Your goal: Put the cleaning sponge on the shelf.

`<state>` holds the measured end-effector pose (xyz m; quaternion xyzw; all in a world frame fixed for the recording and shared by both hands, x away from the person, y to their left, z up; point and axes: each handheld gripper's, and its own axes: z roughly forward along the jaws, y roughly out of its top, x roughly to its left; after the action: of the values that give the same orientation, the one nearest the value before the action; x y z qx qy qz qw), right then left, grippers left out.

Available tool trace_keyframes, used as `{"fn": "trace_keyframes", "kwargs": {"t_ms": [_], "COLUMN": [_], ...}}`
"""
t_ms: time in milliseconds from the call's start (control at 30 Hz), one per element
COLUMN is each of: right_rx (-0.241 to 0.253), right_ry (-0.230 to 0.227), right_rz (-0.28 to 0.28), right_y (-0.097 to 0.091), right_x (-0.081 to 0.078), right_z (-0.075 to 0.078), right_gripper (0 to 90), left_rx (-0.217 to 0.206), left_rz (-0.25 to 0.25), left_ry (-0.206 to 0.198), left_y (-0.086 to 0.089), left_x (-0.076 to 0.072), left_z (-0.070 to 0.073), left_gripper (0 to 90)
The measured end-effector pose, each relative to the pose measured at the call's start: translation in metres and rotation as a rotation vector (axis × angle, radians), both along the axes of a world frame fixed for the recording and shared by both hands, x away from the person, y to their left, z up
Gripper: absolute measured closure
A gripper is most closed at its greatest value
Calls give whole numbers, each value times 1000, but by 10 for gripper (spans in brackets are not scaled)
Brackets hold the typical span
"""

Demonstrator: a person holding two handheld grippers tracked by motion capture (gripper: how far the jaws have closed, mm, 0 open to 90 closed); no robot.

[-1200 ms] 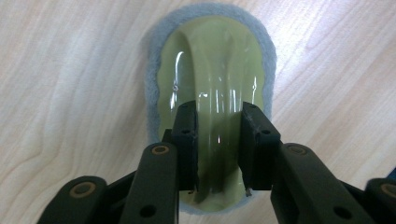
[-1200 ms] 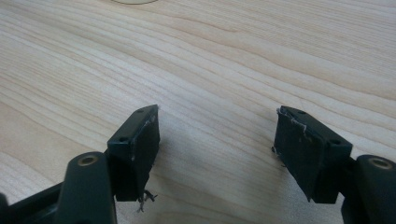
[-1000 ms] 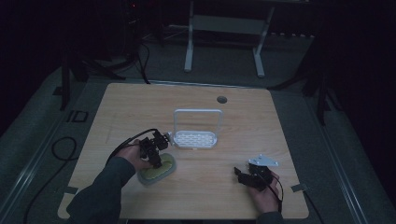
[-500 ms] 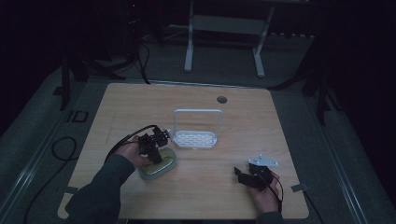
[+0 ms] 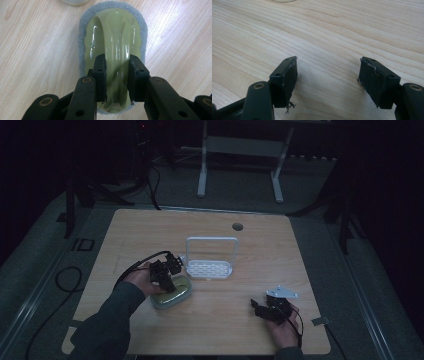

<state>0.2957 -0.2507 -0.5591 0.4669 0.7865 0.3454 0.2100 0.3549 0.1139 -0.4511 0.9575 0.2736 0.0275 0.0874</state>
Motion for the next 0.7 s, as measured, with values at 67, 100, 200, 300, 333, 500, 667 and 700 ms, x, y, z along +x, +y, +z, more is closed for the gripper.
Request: {"fn": "trace_keyframes", "kwargs": {"t_ms": [67, 100, 200, 300, 333, 500, 667, 700], "right_rx": [0, 0, 0, 1, 1, 1, 1, 1], "right_ry": [0, 0, 0, 0, 1, 0, 1, 1], "right_rz": [0, 0, 1, 0, 0, 0, -1, -1], "right_y": [0, 0, 0, 0, 0, 0, 0, 0], "right_x": [0, 0, 0, 0, 0, 0, 0, 0], "right_z": [0, 0, 0, 0, 0, 0, 0, 0], "right_gripper": [306, 306, 306, 306, 306, 306, 306, 306], "left_rx": [-5, -3, -7, -17, -17, -28, -25, -28], "left_rz": [-8, -13, -22, -29, -31, -61, -94, -95], "left_ry": [-3, -3, -8, -11, -11, -21, -32, -34], "left_y": [-1, -1, -4, -6, -7, -10, -12, -12], "left_x": [1, 1, 3, 5, 6, 7, 7, 7], "left_z": [2, 3, 5, 8, 8, 12, 15, 15], "left_gripper": [714, 714, 714, 715, 714, 714, 715, 715]}}
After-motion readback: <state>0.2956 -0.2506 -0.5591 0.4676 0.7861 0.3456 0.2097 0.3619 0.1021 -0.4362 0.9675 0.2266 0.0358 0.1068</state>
